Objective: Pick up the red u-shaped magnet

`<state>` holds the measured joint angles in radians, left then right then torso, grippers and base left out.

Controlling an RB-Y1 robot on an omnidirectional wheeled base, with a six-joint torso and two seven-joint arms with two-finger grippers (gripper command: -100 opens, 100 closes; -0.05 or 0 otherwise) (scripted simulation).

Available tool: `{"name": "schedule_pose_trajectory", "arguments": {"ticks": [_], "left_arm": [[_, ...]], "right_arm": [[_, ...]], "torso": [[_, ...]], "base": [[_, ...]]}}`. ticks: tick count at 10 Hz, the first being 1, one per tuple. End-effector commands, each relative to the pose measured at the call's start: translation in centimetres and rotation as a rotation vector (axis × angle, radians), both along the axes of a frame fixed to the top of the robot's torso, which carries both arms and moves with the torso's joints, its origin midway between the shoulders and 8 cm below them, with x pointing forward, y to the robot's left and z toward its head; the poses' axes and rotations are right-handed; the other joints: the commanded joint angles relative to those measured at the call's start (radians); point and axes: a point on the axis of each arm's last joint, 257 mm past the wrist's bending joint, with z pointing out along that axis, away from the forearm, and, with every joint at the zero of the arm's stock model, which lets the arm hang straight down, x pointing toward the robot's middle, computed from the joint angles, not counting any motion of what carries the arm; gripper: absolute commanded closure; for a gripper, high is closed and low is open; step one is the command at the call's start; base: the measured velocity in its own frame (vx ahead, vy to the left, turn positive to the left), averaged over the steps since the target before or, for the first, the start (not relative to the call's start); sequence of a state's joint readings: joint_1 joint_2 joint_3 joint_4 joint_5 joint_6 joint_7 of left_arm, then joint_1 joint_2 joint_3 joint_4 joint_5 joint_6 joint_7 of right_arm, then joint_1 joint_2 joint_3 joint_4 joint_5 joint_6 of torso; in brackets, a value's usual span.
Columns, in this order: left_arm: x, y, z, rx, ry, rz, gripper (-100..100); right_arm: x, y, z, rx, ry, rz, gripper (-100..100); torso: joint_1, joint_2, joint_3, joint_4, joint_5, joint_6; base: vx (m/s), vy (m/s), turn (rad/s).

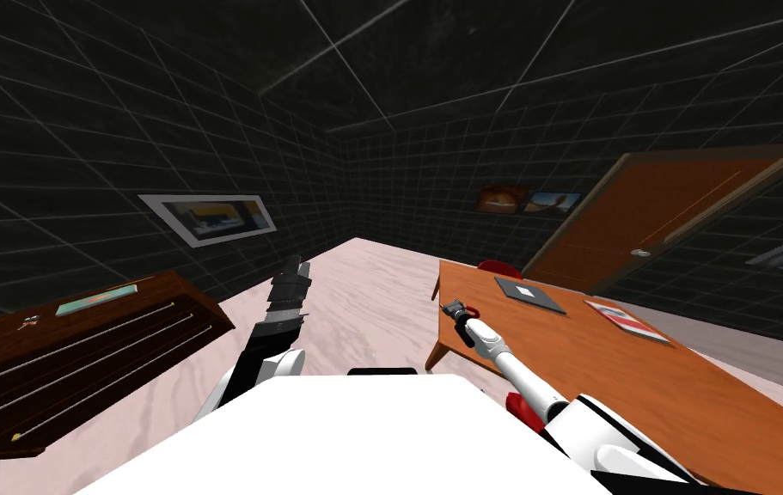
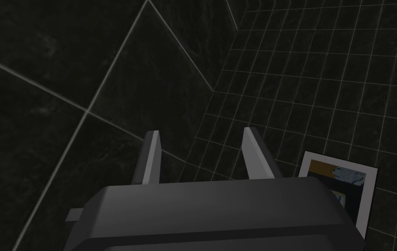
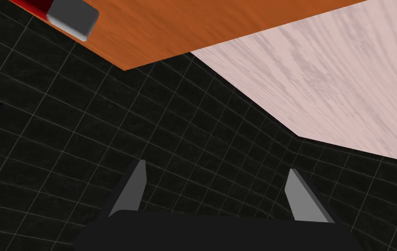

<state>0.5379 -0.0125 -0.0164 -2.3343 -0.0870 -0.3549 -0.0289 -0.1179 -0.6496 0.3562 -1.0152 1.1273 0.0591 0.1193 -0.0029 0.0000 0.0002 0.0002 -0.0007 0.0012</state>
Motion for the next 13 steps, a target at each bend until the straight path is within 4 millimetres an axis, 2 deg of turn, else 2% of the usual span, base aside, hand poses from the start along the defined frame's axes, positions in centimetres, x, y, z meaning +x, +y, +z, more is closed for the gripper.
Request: {"name": "schedule_pose_trajectory", "arguments": {"ticks": [1, 2, 3, 5, 6, 7, 8, 9, 10, 13], "left_arm": [[0.0, 0.0, 0.0, 0.000, 0.000, 0.000, 0], [0.0, 0.0, 0.0, 0.000, 0.000, 0.000, 0], [0.0, 0.0, 0.0, 0.000, 0.000, 0.000, 0], [0.0, 0.0, 0.0, 0.000, 0.000, 0.000, 0], [0.0, 0.0, 0.0, 0.000, 0.000, 0.000, 0], [0.0, 0.0, 0.0, 0.000, 0.000, 0.000, 0], [0.0, 0.0, 0.0, 0.000, 0.000, 0.000, 0], [0.0, 0.0, 0.0, 0.000, 0.000, 0.000, 0], [0.0, 0.0, 0.0, 0.000, 0.000, 0.000, 0], [0.0, 0.0, 0.0, 0.000, 0.000, 0.000, 0]], "right_arm": [[-0.9, -1.8, -0.8, -0.053, 0.031, -0.009, -100], [-0.9, -1.8, -0.8, -0.053, 0.031, -0.009, -100], [-2.0, -4.5, -1.6, -0.138, 0.069, -0.017, -100], [-2.1, -4.7, -1.8, -0.140, 0.074, -0.021, -100], [-3.3, -7.2, -2.4, -0.220, 0.111, -0.027, -100], [-3.6, -7.5, -2.6, -0.218, 0.117, -0.034, -100], [-4.3, -9.2, -2.7, -0.286, 0.141, -0.031, -100], [-4.8, -9.8, -3.0, -0.277, 0.152, -0.049, -100], [-6.1, -12.0, -3.4, -0.362, 0.192, -0.042, -100], [-6.8, -12.6, -3.8, -0.307, 0.196, -0.096, -100]], "torso": [[0.000, 0.000, 0.000, 0.000, 0.000, 0.000], [0.000, 0.000, 0.000, 0.000, 0.000, 0.001], [0.000, 0.000, 0.000, 0.000, 0.000, 0.001], [0.000, 0.000, 0.000, 0.000, 0.000, 0.001], [0.000, 0.000, 0.000, 0.000, 0.000, 0.001], [0.000, 0.001, 0.000, 0.000, 0.000, 0.000], [-0.001, 0.000, 0.000, 0.000, 0.000, 0.001], [-0.001, 0.000, 0.000, 0.000, 0.000, 0.000], [-0.001, 0.000, 0.000, 0.000, 0.000, 0.001], [0.000, 0.000, 0.000, 0.000, 0.000, 0.001]], "base": [[-0.021, -0.027, 0.167], [-0.011, -0.015, -0.017], [-0.016, -0.019, 0.214], [-0.014, -0.023, 0.070], [-0.031, -0.024, 0.189], [-0.025, -0.030, 0.135], [-0.028, -0.034, 0.272], [-0.023, -0.037, 0.105], [-0.023, -0.030, 0.188], [-0.011, -0.014, 0.017]]}}
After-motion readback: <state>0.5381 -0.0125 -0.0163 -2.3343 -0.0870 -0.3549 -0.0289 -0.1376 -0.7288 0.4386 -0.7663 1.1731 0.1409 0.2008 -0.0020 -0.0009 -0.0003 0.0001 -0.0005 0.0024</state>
